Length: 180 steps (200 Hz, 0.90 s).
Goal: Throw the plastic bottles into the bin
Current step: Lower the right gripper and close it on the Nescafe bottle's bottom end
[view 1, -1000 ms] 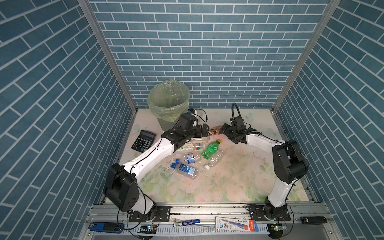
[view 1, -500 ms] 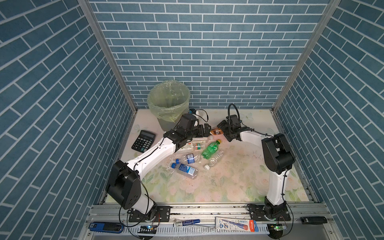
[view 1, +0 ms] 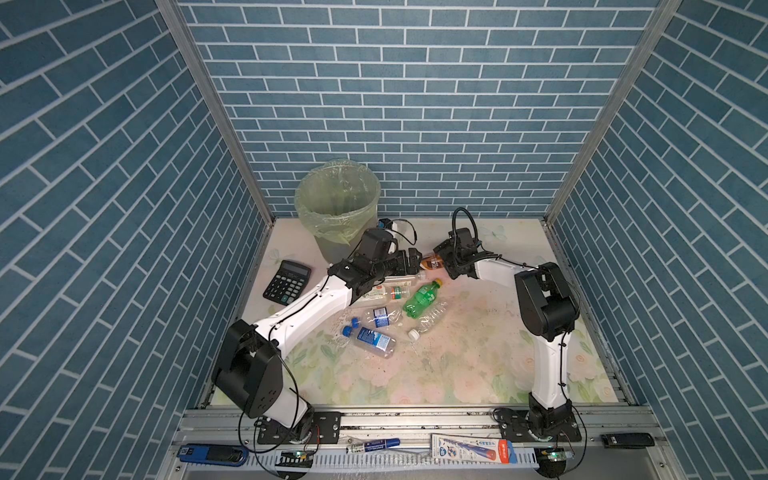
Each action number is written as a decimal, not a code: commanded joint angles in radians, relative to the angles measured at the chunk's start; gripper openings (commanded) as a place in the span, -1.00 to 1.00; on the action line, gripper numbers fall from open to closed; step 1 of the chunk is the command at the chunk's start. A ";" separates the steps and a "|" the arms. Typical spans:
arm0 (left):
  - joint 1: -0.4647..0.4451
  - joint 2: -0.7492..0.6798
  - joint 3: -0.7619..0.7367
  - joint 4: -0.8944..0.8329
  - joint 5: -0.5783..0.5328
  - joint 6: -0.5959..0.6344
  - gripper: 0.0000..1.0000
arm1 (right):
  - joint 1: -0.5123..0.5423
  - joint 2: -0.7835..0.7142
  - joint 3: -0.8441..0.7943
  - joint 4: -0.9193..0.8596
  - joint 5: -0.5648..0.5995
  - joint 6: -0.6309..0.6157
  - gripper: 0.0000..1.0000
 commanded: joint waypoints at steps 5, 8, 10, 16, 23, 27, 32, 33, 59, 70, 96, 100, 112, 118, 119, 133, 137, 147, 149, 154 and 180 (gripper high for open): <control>-0.005 0.012 -0.015 0.008 0.003 0.004 0.99 | 0.004 0.033 0.047 -0.002 0.035 0.060 0.57; -0.005 0.010 -0.015 0.008 0.002 0.004 0.99 | 0.004 0.034 0.046 -0.004 0.037 0.061 0.56; -0.005 0.009 -0.015 0.008 0.002 0.004 0.99 | 0.004 0.034 0.045 -0.004 0.037 0.062 0.55; -0.005 0.009 -0.015 0.008 0.002 0.003 0.99 | 0.004 0.036 0.045 -0.004 0.042 0.062 0.52; -0.005 0.008 -0.016 0.007 0.002 0.003 0.99 | 0.004 0.036 0.044 -0.006 0.045 0.064 0.48; -0.005 0.006 -0.016 0.006 0.001 0.003 0.99 | 0.004 0.036 0.042 -0.006 0.046 0.064 0.46; -0.005 0.007 -0.016 0.006 0.001 0.003 0.99 | 0.004 0.035 0.041 -0.006 0.048 0.065 0.44; -0.005 0.007 -0.016 0.005 0.001 0.003 0.99 | 0.004 0.036 0.041 -0.007 0.049 0.065 0.44; -0.005 0.002 -0.019 0.004 0.000 0.003 0.99 | 0.004 0.027 0.026 -0.013 0.072 0.068 0.30; -0.005 0.001 -0.019 0.001 0.001 0.003 0.99 | 0.002 0.025 0.022 -0.010 0.079 0.070 0.26; -0.006 -0.009 -0.024 -0.004 0.000 0.001 0.99 | -0.002 0.018 0.008 -0.015 0.097 0.079 0.22; -0.005 -0.010 -0.024 -0.005 0.000 0.001 0.99 | -0.003 0.016 0.004 -0.015 0.103 0.080 0.21; -0.005 -0.019 -0.029 -0.007 -0.003 0.000 0.99 | -0.011 0.008 -0.010 -0.015 0.113 0.089 0.19; -0.005 -0.023 -0.031 -0.008 -0.003 0.000 0.99 | -0.016 0.003 -0.018 -0.012 0.117 0.091 0.18; -0.005 -0.024 -0.032 -0.009 -0.004 0.000 0.99 | -0.017 0.003 -0.020 -0.012 0.117 0.091 0.18; -0.005 -0.034 -0.038 -0.013 -0.008 0.002 0.99 | -0.030 -0.007 -0.035 -0.012 0.124 0.094 0.16; -0.005 -0.036 -0.039 -0.014 -0.010 0.002 0.99 | -0.035 -0.011 -0.041 -0.012 0.125 0.094 0.16; -0.005 -0.040 -0.041 -0.017 -0.010 0.002 0.99 | -0.050 -0.022 -0.057 -0.011 0.131 0.097 0.15; -0.005 -0.040 -0.041 -0.018 -0.010 0.002 0.99 | -0.053 -0.025 -0.061 -0.010 0.133 0.098 0.14; -0.005 -0.043 -0.042 -0.020 -0.010 0.002 0.99 | -0.062 -0.032 -0.073 -0.009 0.134 0.100 0.14; -0.005 -0.047 -0.045 -0.025 -0.010 0.000 0.99 | -0.107 -0.073 -0.132 -0.002 0.148 0.110 0.10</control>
